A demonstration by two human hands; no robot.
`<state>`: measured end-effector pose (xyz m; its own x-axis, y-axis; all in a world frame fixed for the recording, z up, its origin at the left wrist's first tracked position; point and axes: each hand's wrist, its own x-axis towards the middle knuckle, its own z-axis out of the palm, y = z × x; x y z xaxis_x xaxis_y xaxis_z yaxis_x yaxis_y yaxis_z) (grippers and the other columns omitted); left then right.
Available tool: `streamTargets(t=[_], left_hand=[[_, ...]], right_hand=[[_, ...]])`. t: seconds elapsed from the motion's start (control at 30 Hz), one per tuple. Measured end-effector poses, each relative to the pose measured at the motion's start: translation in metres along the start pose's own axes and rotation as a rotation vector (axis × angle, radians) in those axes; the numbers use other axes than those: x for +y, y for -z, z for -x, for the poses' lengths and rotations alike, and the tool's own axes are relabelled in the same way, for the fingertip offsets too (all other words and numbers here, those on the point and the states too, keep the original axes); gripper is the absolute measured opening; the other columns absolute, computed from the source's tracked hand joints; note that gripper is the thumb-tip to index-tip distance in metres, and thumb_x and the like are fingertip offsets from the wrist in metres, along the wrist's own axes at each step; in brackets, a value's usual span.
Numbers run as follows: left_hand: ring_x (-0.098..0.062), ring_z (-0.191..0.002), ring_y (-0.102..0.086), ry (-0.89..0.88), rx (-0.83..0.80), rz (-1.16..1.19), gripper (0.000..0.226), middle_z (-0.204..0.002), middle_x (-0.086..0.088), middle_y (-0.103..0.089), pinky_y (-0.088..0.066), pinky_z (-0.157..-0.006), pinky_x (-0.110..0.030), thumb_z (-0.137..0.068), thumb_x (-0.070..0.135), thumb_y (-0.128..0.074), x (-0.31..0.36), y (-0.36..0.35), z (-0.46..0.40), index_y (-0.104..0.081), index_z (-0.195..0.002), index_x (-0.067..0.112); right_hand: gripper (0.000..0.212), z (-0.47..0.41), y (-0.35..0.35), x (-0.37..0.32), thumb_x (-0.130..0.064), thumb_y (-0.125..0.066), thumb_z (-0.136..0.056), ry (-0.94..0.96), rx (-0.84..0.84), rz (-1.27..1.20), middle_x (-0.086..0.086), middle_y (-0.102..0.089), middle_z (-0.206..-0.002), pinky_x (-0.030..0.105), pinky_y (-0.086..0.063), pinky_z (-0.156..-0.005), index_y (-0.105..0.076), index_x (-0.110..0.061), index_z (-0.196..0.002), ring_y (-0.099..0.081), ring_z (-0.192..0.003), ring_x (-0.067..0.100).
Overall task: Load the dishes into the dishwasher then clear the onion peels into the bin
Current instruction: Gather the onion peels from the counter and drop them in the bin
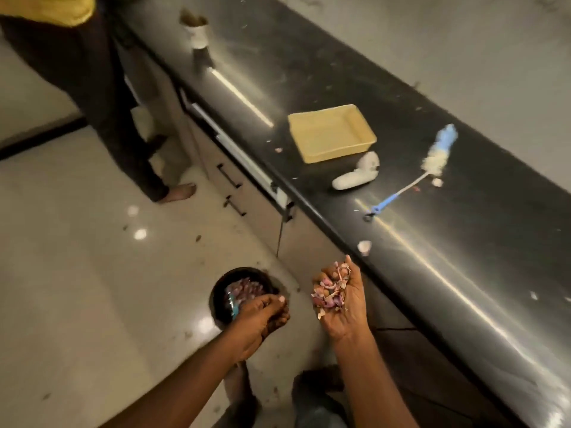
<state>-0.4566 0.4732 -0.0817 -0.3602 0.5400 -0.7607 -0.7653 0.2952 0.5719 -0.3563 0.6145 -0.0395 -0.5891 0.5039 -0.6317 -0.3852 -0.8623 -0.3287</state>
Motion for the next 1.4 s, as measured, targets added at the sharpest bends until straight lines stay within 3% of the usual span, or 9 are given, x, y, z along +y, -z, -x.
streamTargets(t=[0.17, 0.3, 0.4, 0.53, 0.8, 0.9, 1.13, 1.27, 1.4], left_hand=[[-0.031, -0.109, -0.073, 0.08, 0.254, 0.179, 0.023, -0.12, -0.018, -0.073, -0.064, -0.085, -0.036, -0.106, 0.018, -0.059, 0.0, 0.066, -0.035, -0.071, -0.117, 0.002], [-0.029, -0.108, -0.073, 0.14, 0.424, 0.318, 0.031, -0.119, -0.018, -0.072, -0.064, -0.088, -0.041, -0.105, 0.011, -0.056, 0.003, 0.097, -0.067, -0.065, -0.132, -0.002], [-0.03, -0.107, -0.072, 0.178, 0.496, 0.422, 0.032, -0.112, -0.019, -0.073, -0.063, -0.085, -0.035, -0.098, -0.002, -0.054, 0.005, 0.115, -0.088, -0.066, -0.126, -0.006], [-0.022, -0.091, -0.071, 0.176, 0.544, 0.496, 0.032, -0.101, -0.013, -0.071, -0.062, -0.067, -0.025, -0.099, 0.0, -0.054, -0.002, 0.141, -0.118, -0.066, -0.128, -0.006], [-0.013, -0.097, -0.062, 0.179, 0.44, 0.553, 0.049, -0.124, -0.003, -0.065, -0.049, -0.081, -0.03, -0.111, 0.04, -0.037, -0.008, 0.159, -0.154, -0.054, -0.146, 0.01], [-0.012, -0.091, -0.061, 0.185, 0.417, 0.523, 0.043, -0.119, -0.003, -0.066, -0.05, -0.074, -0.028, -0.111, 0.03, -0.038, -0.004, 0.158, -0.156, -0.054, -0.145, 0.009], [-0.019, -0.131, -0.057, 0.115, 0.162, -0.261, 0.047, -0.144, -0.006, -0.062, -0.042, -0.117, -0.04, -0.109, 0.049, -0.038, -0.022, 0.155, -0.154, -0.06, -0.142, 0.023], [-0.001, -0.144, -0.027, 0.061, -0.079, -0.44, 0.059, -0.154, 0.016, -0.035, -0.023, -0.111, -0.005, -0.111, 0.053, -0.022, -0.029, 0.139, -0.138, -0.03, -0.162, 0.024], [-0.024, -0.16, 0.005, 0.187, 0.058, -0.708, 0.084, -0.174, -0.001, -0.001, -0.002, -0.13, -0.046, -0.096, 0.077, 0.0, -0.037, 0.143, -0.152, -0.007, -0.166, 0.032]], right_hand=[[0.042, -0.049, -0.013, 0.082, -0.048, -0.059, -0.096, -0.137, 0.184, 0.133, -0.002, -0.043, -0.057, 0.018, -0.034, -0.037, -0.048, -0.021, -0.066, -0.044, -0.044, 0.012], [0.079, -0.09, -0.038, 0.124, -0.037, -0.034, -0.11, -0.169, 0.267, 0.184, 0.003, -0.056, -0.044, 0.018, -0.042, -0.032, -0.062, -0.012, -0.04, -0.057, -0.034, 0.015], [0.055, -0.138, -0.017, 0.161, -0.037, -0.037, -0.11, -0.208, 0.401, 0.216, 0.012, -0.071, -0.063, 0.025, -0.053, -0.042, -0.073, -0.011, -0.078, -0.071, -0.057, 0.022], [0.054, -0.192, 0.024, 0.21, -0.05, -0.05, -0.104, -0.326, 0.49, 0.357, 0.02, -0.065, -0.134, 0.046, -0.061, -0.072, -0.06, -0.012, -0.141, -0.062, -0.117, 0.037], [0.053, -0.235, 0.059, 0.238, -0.048, -0.045, -0.106, -0.346, 0.522, 0.467, 0.016, -0.062, -0.142, 0.048, -0.046, -0.111, -0.059, -0.014, -0.144, -0.058, -0.129, 0.036], [0.047, -0.241, 0.061, 0.237, -0.046, -0.04, -0.108, -0.346, 0.479, 0.487, 0.014, -0.068, -0.127, 0.045, -0.051, -0.098, -0.064, -0.014, -0.132, -0.063, -0.115, 0.033], [0.067, -0.244, 0.059, 0.233, -0.062, -0.039, -0.104, -0.403, 0.498, 0.455, 0.016, -0.051, -0.153, 0.052, -0.036, -0.114, -0.047, -0.016, -0.152, -0.05, -0.136, 0.036], [0.081, -0.243, 0.051, 0.223, -0.069, -0.031, -0.103, -0.437, 0.526, 0.457, 0.017, -0.043, -0.16, 0.05, -0.031, -0.12, -0.037, -0.012, -0.16, -0.041, -0.147, 0.037], [0.084, -0.236, 0.042, 0.215, -0.071, -0.035, -0.101, -0.413, 0.484, 0.288, 0.016, -0.033, -0.166, 0.06, -0.023, -0.124, -0.029, -0.016, -0.163, -0.032, -0.152, 0.038]])
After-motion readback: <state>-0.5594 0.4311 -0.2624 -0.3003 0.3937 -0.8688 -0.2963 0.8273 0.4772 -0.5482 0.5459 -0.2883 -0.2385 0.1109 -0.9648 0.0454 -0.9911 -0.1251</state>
